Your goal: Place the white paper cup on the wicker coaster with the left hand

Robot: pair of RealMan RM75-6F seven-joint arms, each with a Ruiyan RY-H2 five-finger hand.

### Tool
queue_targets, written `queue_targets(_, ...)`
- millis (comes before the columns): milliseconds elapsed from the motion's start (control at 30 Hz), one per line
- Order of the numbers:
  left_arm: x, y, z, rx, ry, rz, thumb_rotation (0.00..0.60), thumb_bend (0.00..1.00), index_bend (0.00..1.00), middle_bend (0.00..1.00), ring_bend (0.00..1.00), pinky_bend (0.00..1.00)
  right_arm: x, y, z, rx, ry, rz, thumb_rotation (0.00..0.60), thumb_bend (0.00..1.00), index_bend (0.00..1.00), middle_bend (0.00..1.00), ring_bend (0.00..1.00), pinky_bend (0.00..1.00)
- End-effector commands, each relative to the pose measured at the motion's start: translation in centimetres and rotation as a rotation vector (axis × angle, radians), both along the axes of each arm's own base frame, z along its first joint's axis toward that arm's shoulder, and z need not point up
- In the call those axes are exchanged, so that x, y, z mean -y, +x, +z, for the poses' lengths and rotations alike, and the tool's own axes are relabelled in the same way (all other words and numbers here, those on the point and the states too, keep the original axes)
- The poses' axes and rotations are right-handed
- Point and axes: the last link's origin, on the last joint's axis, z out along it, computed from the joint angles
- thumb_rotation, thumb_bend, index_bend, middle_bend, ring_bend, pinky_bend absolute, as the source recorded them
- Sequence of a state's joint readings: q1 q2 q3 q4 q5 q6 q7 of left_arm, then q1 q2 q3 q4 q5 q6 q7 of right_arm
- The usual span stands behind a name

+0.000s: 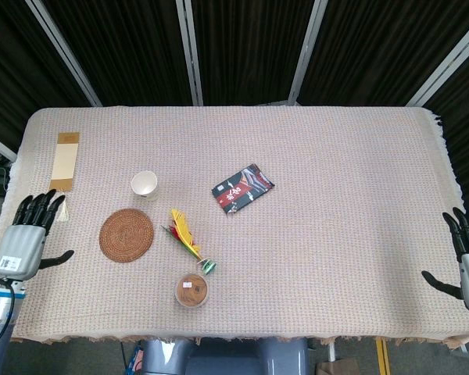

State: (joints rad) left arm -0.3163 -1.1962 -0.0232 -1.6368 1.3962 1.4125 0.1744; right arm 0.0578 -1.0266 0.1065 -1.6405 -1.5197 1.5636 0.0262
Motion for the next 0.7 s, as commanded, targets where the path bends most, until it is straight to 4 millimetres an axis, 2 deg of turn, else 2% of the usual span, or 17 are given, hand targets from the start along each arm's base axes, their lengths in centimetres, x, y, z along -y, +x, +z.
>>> queue_targets(33, -5.0, 3.5, -1.2, -0.053, -0.055, -0.045, 0.6, 0.0, 0.0, 0.0, 0.0, 0.0, 0.2, 0.0, 0.0, -0.008, -0.002, -0.001, 0.6, 0.0, 0.0, 0.0, 0.0, 0.0)
queue_targets(200, -10.2, 7.7, -3.3, -0.048, -0.085, -0.07, 0.6, 0.0, 0.0, 0.0, 0.0, 0.0, 0.8, -0.6, 0.0, -0.021, -0.015, -0.038, 0.6, 0.0, 0.0, 0.0, 0.0, 0.0)
queue_targets(333, -13.4, 9.2, -5.3, -0.099, -0.099, -0.058, 0.6, 0.0, 0.0, 0.0, 0.0, 0.0, 1.3, -1.2, 0.0, -0.017, -0.018, -0.073, 0.6, 0.0, 0.0, 0.0, 0.0, 0.0)
queue_targets(467, -16.1, 9.5, -7.4, -0.184, -0.118, -0.012, 0.6, 0.0, 0.0, 0.0, 0.0, 0.01, 1.7, -1.6, 0.1, -0.026, -0.026, -0.09, 0.6, 0.0, 0.0, 0.0, 0.0, 0.0)
queue_targets(700, -18.7, 8.8, -10.5, -0.241, -0.175, 0.083, 0.6, 0.0, 0.0, 0.0, 0.0, 0.08, 1.9, -1.7, -0.1, -0.036, -0.021, -0.095, 0.6, 0.0, 0.0, 0.0, 0.0, 0.0)
